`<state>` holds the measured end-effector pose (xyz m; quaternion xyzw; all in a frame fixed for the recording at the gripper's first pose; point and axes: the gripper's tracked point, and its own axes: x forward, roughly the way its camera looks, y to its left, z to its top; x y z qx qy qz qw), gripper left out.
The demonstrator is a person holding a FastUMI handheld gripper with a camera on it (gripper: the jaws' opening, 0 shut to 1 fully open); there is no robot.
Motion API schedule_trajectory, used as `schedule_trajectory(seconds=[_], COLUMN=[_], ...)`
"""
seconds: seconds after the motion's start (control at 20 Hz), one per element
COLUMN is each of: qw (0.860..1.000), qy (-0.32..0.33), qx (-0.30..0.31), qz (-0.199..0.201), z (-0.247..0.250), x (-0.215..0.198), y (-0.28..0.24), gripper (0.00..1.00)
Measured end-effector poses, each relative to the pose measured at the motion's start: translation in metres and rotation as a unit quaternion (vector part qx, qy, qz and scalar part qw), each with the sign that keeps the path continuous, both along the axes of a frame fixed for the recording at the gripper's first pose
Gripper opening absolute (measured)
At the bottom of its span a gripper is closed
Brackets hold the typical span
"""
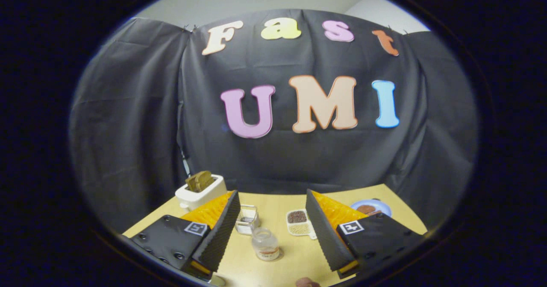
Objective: Take the bottle from table, then pour the juice into the cup, finally place the bottle on the coaster
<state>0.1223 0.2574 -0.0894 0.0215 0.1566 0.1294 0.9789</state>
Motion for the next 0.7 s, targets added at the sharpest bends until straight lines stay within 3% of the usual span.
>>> schedule_trajectory(seconds=[0.35,0.7], qw=[0.997,0.994], qy=[-0.059,-0.083], qx=[0.014,0.016], qz=[-0.039,-0.070], z=[0.103,0.151], x=[0.011,0.011], y=[-0.043,-0.100], gripper=[0.95,0.95])
